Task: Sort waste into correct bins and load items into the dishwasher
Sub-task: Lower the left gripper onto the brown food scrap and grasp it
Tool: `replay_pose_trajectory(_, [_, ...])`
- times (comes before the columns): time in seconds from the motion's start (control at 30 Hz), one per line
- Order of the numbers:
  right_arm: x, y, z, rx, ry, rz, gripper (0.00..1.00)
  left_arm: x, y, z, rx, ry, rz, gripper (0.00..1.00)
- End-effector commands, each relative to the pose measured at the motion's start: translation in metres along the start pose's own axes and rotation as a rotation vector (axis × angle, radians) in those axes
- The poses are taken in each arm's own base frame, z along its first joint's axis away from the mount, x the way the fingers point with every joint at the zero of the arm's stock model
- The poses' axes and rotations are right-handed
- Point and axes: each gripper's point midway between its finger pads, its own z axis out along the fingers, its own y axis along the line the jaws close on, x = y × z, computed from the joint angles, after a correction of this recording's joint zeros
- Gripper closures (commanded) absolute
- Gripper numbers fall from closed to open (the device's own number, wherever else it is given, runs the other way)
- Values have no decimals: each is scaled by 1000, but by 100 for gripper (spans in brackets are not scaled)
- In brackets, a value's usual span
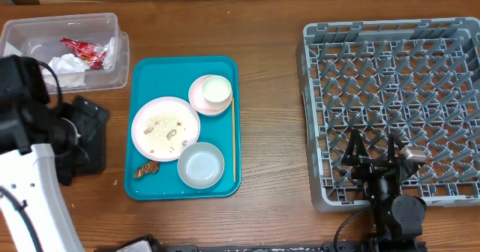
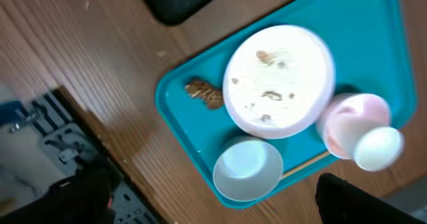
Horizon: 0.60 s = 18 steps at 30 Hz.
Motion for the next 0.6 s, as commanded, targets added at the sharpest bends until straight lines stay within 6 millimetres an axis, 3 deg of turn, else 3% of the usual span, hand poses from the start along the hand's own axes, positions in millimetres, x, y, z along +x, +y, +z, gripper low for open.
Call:
replay_pose_trajectory(0.0, [2, -1, 0, -1, -4, -4, 0, 15, 20, 39, -99, 74, -105, 0])
replay_pose_trajectory(0.03, [2, -1, 0, -1, -4, -4, 0, 19, 21, 50, -111, 97, -104, 0])
replay_pose_trajectory(0.1, [2, -1, 0, -1, -4, -4, 0, 29, 25, 73, -129, 155, -82, 10])
replay_pose_trajectory(0.33, [2, -1, 0, -1, -4, -4, 0, 43, 34, 139, -129, 211, 3, 12])
replay_pose_trajectory(0.5, [2, -1, 0, -1, -4, -4, 0, 52, 44, 175, -134, 215, -3, 33])
replay_pose_trajectory(0.57, [2, -1, 0, -1, -4, -4, 0, 53, 46, 186, -128, 206, -20, 33])
